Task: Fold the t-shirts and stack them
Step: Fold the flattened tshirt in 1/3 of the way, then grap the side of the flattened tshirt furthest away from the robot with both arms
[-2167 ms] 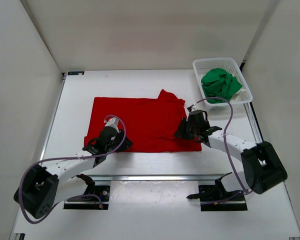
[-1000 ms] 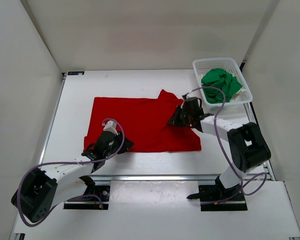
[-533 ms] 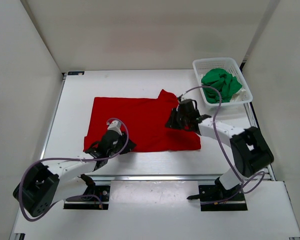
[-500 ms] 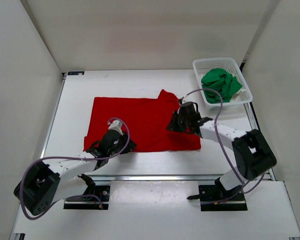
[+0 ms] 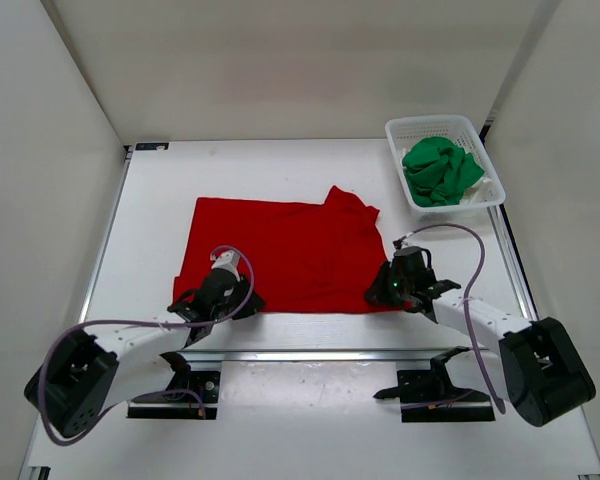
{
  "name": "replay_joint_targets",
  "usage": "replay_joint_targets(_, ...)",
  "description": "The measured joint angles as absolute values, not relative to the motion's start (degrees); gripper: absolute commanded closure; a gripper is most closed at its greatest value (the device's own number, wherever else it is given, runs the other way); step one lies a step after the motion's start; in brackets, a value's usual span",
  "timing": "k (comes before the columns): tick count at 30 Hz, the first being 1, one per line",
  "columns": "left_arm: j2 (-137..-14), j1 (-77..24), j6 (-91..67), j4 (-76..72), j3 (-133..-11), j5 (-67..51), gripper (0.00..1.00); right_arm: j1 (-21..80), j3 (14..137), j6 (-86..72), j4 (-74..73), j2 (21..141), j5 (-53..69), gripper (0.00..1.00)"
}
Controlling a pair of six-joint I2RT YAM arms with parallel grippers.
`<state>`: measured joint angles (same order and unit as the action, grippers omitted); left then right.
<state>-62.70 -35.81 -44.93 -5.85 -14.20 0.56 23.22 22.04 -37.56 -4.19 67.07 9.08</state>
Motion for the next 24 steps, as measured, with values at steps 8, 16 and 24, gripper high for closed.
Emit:
replay_joint_targets(8, -57.60, -35.11, -44.82, 2.28, -20.10, 0.27, 0.61, 16.51, 39.92, -34.39, -12.47, 72.25, 10.52, 0.72)
replay_joint_targets(16, -67.16, -19.11, -39.81, 2.15, -35.53, -2.66, 0.59, 11.62, 64.05, -29.93, -4.69, 97.95, 5.67, 0.67)
replay_joint_targets(24, -83.94, -7.11, -37.39, 3.51, -48.73, -4.82, 0.59, 11.33, 72.82, -27.66, -10.26, 110.69, -1.08, 0.58)
